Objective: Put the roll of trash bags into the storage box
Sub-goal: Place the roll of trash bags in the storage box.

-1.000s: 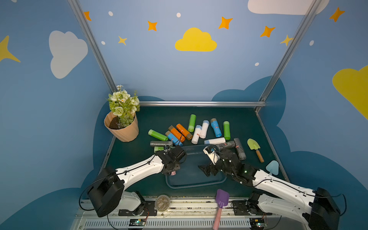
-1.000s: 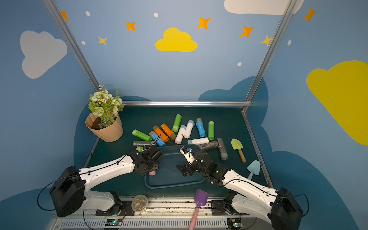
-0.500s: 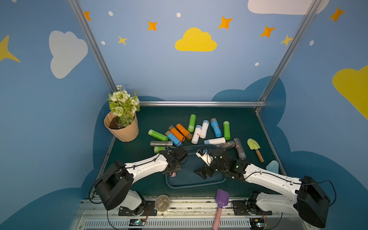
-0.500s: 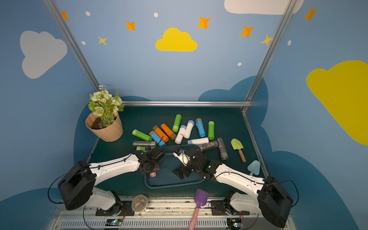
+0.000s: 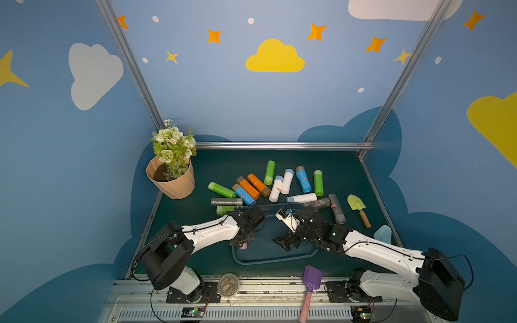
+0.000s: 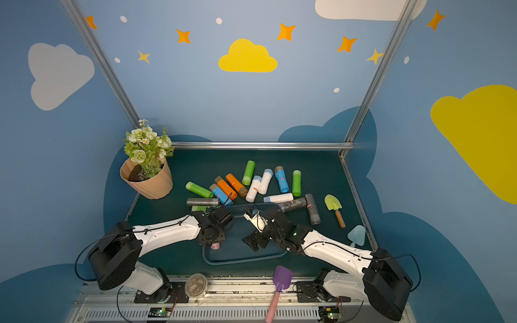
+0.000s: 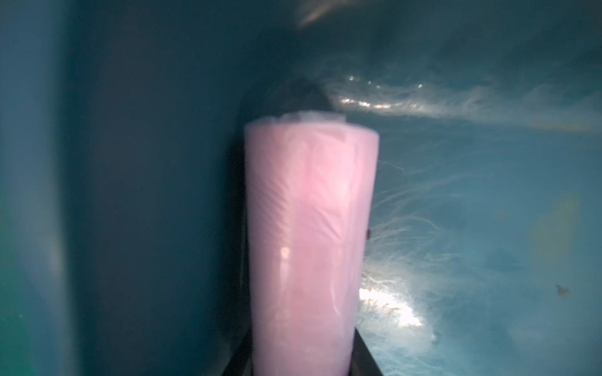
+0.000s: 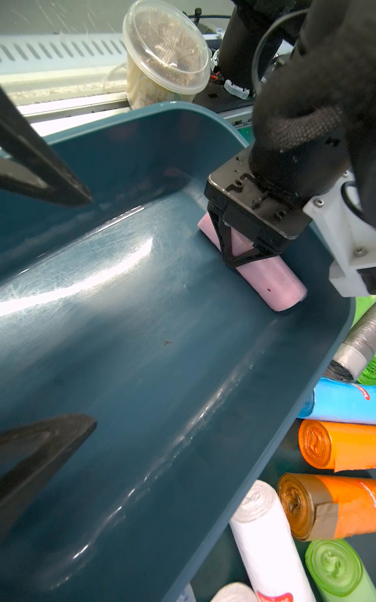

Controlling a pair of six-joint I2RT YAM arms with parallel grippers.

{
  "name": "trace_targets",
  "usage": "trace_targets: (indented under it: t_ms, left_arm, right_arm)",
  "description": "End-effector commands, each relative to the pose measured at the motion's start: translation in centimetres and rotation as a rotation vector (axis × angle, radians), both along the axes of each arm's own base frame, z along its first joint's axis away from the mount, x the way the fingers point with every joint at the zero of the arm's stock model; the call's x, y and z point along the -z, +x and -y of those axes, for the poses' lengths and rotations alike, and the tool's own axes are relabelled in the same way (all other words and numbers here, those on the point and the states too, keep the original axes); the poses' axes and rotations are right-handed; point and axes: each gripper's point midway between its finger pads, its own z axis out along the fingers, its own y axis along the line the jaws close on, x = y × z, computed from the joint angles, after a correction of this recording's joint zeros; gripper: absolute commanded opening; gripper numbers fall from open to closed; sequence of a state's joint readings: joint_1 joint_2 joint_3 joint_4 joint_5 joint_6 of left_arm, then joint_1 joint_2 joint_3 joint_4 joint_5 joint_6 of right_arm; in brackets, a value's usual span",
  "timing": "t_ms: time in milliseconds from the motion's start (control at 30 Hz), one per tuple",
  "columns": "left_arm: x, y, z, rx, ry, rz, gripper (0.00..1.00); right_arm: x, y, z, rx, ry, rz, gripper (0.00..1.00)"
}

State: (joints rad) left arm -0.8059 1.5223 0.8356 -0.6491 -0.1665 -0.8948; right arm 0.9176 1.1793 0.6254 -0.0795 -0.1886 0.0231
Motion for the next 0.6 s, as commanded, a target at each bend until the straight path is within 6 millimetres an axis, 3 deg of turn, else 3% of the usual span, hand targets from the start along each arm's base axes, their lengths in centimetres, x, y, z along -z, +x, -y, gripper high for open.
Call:
trace_targets:
  t_ms: [0, 567]
  left_arm:
    - [-0.3, 0.0, -0.3, 0.004, 0.026, 0.0, 0.36]
    - [-1.3, 0.3, 0.1, 0.021, 0.008, 0.025, 0.42]
  right_arm:
    - [-0.8, 0.1, -0.1, 0.006, 0.027, 0.005, 0.97]
    - [-0.4, 0.3, -0.1, 0.011, 0.015, 0.001, 0.97]
